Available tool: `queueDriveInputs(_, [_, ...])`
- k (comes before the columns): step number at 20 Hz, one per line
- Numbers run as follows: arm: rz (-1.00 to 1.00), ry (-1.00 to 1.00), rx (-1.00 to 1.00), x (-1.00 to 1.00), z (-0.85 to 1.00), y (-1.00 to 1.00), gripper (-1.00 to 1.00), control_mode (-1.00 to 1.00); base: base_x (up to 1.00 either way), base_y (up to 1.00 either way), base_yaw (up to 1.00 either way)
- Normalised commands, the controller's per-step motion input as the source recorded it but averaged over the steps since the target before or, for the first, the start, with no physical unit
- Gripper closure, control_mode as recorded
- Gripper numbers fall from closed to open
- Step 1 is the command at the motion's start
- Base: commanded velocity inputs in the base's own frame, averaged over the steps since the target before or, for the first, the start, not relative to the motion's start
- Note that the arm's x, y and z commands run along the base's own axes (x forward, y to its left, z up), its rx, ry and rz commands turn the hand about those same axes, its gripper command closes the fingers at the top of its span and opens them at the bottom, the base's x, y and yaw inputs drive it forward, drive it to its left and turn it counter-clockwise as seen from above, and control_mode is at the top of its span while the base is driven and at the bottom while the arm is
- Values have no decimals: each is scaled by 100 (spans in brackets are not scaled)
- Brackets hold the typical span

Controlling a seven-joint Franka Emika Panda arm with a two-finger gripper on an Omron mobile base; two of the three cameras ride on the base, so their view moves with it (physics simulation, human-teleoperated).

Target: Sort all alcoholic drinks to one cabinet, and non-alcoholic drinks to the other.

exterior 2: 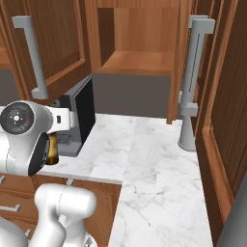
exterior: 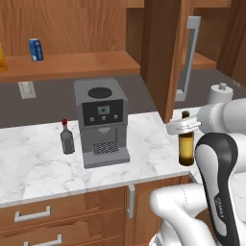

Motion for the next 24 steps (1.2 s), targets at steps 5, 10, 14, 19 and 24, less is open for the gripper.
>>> queueDriveInputs(5, [0, 0, 6, 0, 5, -32, 100, -100, 12, -33, 0])
queueDriveInputs(10, [0, 0, 17, 0, 22, -100, 100, -100, 0, 0, 0])
queueDriveInputs(14, [0, 0, 19, 0, 26, -99, 100, -100, 0, 0, 0])
queueDriveInputs(19, [-3, -3, 10, 13, 23, -41, 100, -100, 0, 0, 0])
queueDriveInputs(24, [-12, -13, 0, 19, 23, -4, 100, -100, 0, 0, 0])
